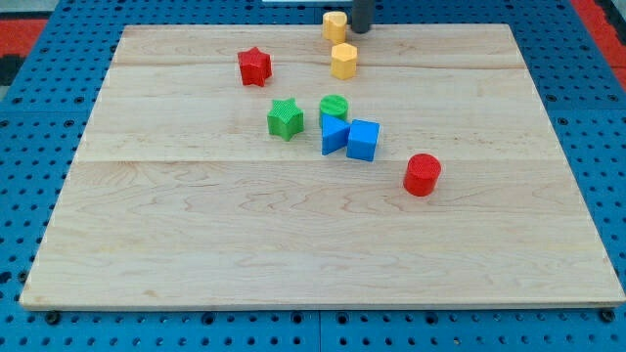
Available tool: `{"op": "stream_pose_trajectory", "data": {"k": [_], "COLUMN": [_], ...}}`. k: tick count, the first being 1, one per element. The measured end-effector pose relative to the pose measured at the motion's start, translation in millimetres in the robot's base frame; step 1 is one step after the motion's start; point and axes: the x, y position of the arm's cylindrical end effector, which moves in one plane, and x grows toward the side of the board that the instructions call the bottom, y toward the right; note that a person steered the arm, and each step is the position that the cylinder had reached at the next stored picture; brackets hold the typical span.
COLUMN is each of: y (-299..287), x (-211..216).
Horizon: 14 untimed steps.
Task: Place the hexagon between the heart and red star
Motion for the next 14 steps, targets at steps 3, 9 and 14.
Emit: {"op": "stream_pose_trajectory", "data": {"k": [3, 9, 14], "y": [81.6, -87.5, -109.3], "x": [47.9, 131.1, 99.9]}}
